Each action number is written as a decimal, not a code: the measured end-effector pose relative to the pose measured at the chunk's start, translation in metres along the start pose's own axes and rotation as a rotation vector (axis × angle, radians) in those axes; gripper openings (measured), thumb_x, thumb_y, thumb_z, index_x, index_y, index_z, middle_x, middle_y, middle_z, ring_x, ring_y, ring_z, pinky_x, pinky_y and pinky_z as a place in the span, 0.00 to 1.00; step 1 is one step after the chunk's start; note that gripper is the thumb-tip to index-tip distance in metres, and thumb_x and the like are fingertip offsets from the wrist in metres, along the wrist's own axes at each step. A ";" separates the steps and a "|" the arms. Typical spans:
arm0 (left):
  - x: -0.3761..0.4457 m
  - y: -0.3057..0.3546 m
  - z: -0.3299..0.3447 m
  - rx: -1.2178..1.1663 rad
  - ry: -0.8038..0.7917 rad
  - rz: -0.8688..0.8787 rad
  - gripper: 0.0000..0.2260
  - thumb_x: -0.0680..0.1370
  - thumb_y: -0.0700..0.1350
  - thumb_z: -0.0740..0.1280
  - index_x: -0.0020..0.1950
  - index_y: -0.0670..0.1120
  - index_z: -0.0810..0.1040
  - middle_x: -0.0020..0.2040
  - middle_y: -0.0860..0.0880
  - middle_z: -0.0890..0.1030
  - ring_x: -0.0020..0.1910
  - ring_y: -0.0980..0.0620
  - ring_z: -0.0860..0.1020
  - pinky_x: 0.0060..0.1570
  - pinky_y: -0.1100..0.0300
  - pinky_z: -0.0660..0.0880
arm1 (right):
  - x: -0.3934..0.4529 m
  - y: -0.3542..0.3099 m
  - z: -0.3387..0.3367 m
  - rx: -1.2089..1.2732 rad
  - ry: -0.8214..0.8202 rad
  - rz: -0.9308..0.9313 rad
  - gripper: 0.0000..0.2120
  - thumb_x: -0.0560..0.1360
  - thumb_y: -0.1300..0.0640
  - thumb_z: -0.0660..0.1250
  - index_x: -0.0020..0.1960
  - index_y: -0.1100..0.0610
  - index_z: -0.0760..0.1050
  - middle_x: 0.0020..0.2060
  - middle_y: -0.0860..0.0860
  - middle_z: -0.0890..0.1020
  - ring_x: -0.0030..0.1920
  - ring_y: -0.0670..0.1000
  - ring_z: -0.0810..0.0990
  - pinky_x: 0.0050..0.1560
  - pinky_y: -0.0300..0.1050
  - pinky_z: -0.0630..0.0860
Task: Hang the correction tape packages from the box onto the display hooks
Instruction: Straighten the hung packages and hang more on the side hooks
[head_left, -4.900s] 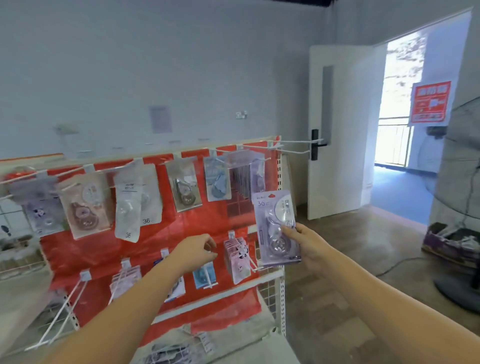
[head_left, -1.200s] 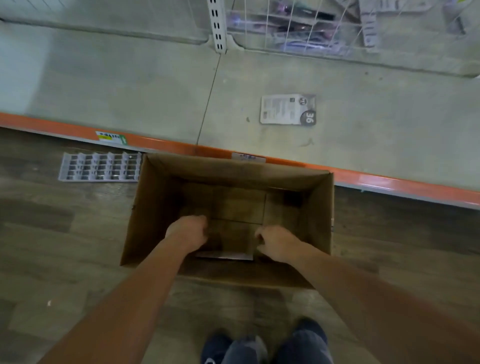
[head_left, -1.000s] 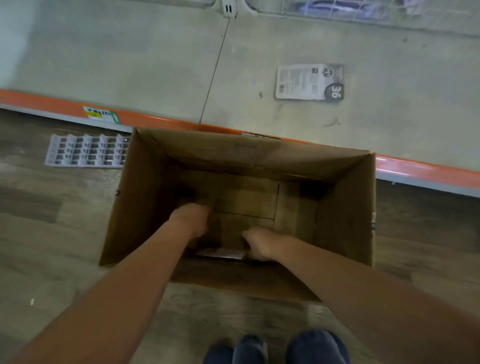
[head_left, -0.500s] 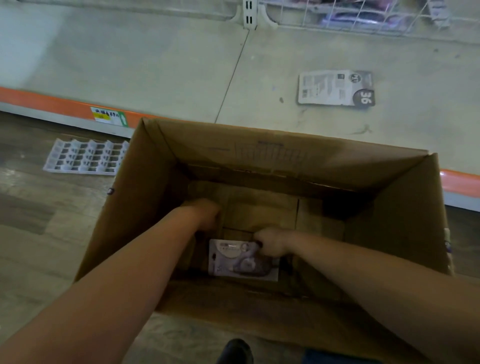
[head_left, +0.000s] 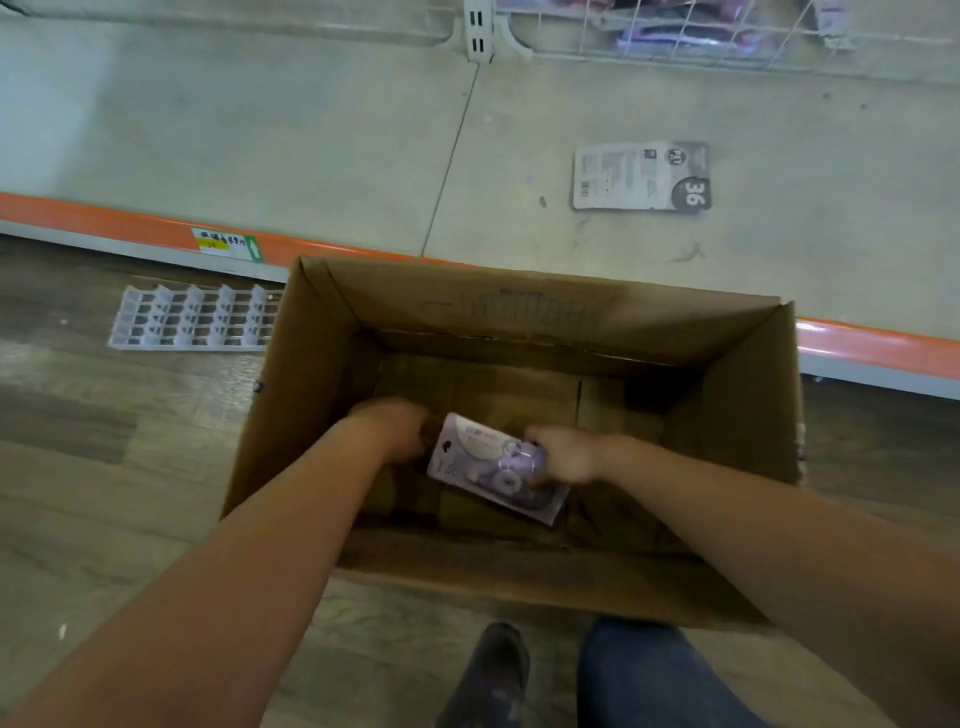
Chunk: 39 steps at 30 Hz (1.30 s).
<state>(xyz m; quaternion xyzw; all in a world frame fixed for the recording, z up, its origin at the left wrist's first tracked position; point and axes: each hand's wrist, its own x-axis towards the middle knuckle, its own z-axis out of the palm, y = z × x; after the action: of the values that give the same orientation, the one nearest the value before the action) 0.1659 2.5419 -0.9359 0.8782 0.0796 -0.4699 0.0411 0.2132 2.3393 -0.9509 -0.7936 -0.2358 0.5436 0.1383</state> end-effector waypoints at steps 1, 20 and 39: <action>-0.014 0.000 -0.005 0.015 0.021 0.002 0.15 0.81 0.49 0.60 0.66 0.47 0.72 0.65 0.45 0.74 0.62 0.45 0.74 0.60 0.52 0.71 | -0.016 -0.003 -0.007 0.029 0.039 0.002 0.18 0.76 0.55 0.67 0.63 0.59 0.69 0.59 0.57 0.75 0.53 0.54 0.75 0.51 0.46 0.72; -0.379 0.034 -0.205 0.138 0.291 0.138 0.13 0.80 0.48 0.61 0.62 0.48 0.74 0.59 0.47 0.77 0.58 0.47 0.76 0.57 0.53 0.73 | -0.400 -0.156 -0.132 0.885 0.454 -0.029 0.12 0.74 0.57 0.71 0.55 0.55 0.72 0.51 0.47 0.80 0.46 0.44 0.79 0.43 0.33 0.77; -0.639 0.131 -0.380 0.314 0.708 0.268 0.15 0.80 0.47 0.58 0.67 0.48 0.71 0.65 0.46 0.74 0.65 0.46 0.72 0.62 0.53 0.70 | -0.717 -0.219 -0.200 1.034 1.054 -0.263 0.11 0.72 0.61 0.72 0.53 0.57 0.75 0.51 0.60 0.83 0.51 0.60 0.81 0.51 0.54 0.77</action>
<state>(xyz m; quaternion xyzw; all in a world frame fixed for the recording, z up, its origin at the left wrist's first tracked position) 0.1518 2.4040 -0.1932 0.9838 -0.0987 -0.1357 -0.0624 0.1361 2.1568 -0.2007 -0.7481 0.0544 0.1118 0.6519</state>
